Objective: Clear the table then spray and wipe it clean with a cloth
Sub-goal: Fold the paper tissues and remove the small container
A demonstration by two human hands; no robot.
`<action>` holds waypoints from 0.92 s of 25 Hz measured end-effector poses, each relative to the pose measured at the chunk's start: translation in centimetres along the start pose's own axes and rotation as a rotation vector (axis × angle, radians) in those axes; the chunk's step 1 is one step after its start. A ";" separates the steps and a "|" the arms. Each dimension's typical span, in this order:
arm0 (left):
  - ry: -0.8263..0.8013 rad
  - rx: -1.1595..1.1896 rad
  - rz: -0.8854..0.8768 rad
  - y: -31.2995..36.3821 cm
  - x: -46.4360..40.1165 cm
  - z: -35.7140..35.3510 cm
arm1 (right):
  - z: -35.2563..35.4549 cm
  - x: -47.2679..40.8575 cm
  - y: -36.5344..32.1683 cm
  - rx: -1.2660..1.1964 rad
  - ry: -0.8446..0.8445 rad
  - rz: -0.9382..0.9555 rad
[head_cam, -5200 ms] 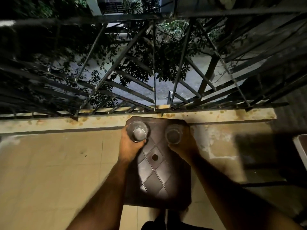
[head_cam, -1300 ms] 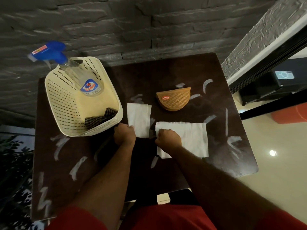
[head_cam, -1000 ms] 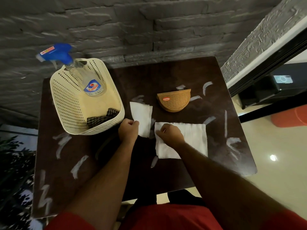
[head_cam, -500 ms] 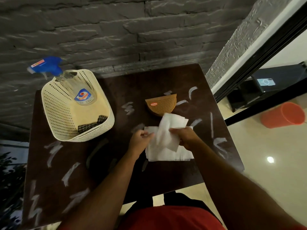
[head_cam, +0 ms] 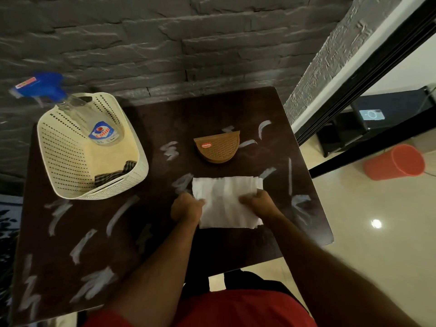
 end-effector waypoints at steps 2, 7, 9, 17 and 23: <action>-0.012 -0.012 -0.002 0.0 0.0 -0.2 | -0.2 -0.5 -0.3 0.037 -0.022 -0.005; -0.010 -0.104 -0.070 -0.1 -0.5 -0.5 | 1.8 -2.8 0.5 0.302 0.153 -0.066; 0.005 -0.097 -0.088 -0.2 -0.6 -0.5 | 2.1 -3.1 0.7 0.307 0.151 -0.082; 0.027 0.003 -0.080 -0.4 -0.6 -0.7 | 3.5 -3.3 1.9 0.170 0.209 -0.085; 0.019 0.196 -0.069 0.2 0.0 -0.9 | 3.7 -2.5 1.3 0.357 0.280 -0.051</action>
Point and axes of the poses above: each hand's wrist, its own x-axis away from the middle knuckle, its own z-axis out of the back of the hand, y = z × x, the point moved 6 cm from there along -x, towards the middle knuckle, and after that the axes turned 11 degrees about -z, right-handed, at the moved point
